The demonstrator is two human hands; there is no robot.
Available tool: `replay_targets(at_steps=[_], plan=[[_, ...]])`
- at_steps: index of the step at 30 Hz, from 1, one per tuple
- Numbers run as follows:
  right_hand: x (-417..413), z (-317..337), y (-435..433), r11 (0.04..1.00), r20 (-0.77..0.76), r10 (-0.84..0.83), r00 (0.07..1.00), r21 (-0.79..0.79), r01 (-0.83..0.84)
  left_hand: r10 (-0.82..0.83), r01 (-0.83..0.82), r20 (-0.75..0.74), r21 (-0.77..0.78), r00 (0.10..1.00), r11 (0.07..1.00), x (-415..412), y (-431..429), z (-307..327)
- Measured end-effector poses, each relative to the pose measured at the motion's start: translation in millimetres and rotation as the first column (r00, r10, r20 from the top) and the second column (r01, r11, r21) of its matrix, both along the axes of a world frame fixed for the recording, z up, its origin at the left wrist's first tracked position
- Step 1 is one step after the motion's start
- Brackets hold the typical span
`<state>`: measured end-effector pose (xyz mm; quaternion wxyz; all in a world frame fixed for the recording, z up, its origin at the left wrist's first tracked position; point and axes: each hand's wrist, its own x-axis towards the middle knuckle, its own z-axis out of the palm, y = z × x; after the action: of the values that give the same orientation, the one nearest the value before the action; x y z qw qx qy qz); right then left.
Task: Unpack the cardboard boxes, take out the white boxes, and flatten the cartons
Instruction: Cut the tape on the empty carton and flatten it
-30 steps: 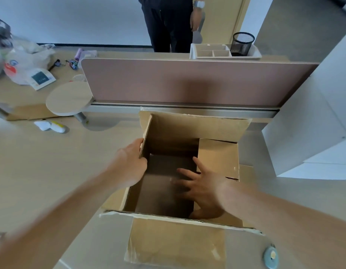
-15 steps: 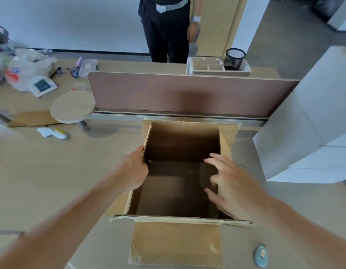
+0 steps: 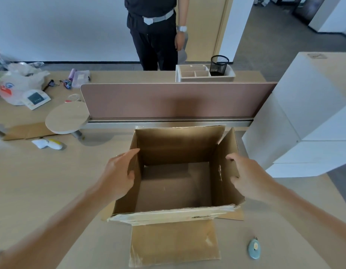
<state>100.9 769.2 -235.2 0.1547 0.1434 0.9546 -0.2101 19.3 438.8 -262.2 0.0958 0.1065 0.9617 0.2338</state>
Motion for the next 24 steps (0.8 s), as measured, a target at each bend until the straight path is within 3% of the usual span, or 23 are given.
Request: replay_targets(at_steps=[4, 11, 14, 19, 24], plan=[[4.0, 7.3, -0.8, 0.995, -0.022, -0.062, 0.998, -0.079, 0.061, 0.050, -0.051, 0.018, 0.069, 0.999, 0.996, -3.5, -12.6, 10.3], [-10.8, 46.3, -13.9, 0.981, -0.237, -0.153, 0.959, -0.151, 0.119, -0.090, 0.108, -0.329, 0.037, 0.940, 0.993, -9.1, -17.1, 60.7], [-20.0, 63.2, -8.8, 0.949, -0.342, -0.263, 0.902, -0.261, 0.178, -0.145, 0.158, -0.453, -0.008, 0.880, 0.987, -12.0, -19.0, 96.7], [-32.0, 84.2, -7.6, 0.783, -0.450, -0.538, 0.712, -0.580, 0.225, -0.283, 0.236, -0.544, -0.157, 0.790, 0.959, -2.4, -32.2, 144.5], [-24.5, 69.9, -23.2, 0.576, -0.362, -0.730, 0.581, -0.783, 0.236, -0.497, 0.383, -0.521, -0.317, 0.694, 0.868, 9.4, -35.9, 145.8]])
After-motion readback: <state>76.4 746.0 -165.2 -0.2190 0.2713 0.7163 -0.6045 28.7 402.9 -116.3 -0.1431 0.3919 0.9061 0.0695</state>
